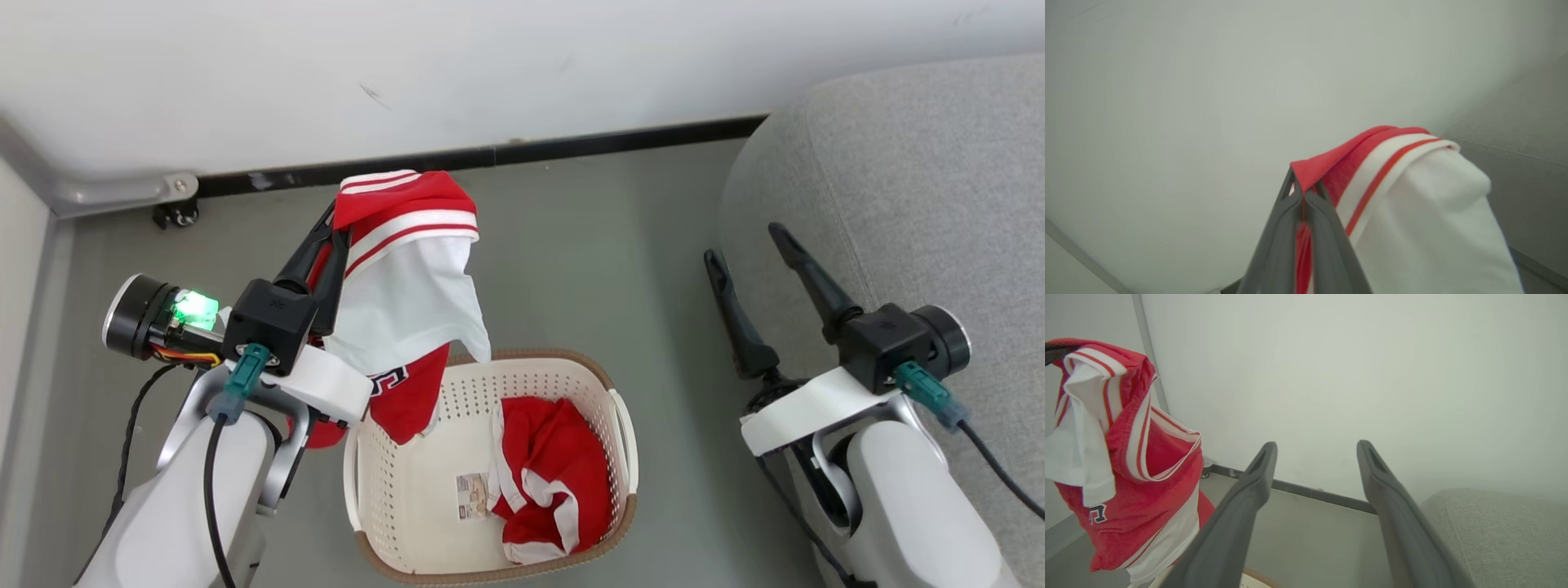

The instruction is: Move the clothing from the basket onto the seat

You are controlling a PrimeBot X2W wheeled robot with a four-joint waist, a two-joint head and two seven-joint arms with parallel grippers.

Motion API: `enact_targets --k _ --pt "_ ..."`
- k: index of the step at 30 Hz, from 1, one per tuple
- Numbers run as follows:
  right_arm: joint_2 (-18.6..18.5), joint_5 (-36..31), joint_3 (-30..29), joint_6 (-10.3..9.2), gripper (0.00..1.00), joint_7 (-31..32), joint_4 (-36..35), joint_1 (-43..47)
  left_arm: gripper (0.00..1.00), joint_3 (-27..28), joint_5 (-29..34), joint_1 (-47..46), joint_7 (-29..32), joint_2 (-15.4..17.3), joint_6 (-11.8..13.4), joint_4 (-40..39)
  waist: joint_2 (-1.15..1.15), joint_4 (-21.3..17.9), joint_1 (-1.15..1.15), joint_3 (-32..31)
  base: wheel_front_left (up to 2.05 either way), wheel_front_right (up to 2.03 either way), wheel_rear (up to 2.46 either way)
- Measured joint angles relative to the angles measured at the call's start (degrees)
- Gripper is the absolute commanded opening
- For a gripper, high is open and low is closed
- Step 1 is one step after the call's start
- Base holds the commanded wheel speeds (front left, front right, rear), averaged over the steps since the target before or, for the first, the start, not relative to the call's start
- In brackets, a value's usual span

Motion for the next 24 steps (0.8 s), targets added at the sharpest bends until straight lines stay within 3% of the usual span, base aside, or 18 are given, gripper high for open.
enact_targets --k 18,24 --pt "-0.5 4.6 9.2 0.0 1.0 2.5 1.7 4.3 0.0 0.0 -3.6 -3.9 3.7 -0.8 -4.1 -4.9 0.0 1.5 0.0 -7.4 0.0 0.0 0.0" --pt "-0.5 8.0 15.0 0.0 1.0 3.6 1.8 5.0 0.0 -0.1 -4.1 -4.7 5.2 -1.1 -5.0 -6.0 0.0 1.6 0.0 -9.2 0.0 0.0 0.0"
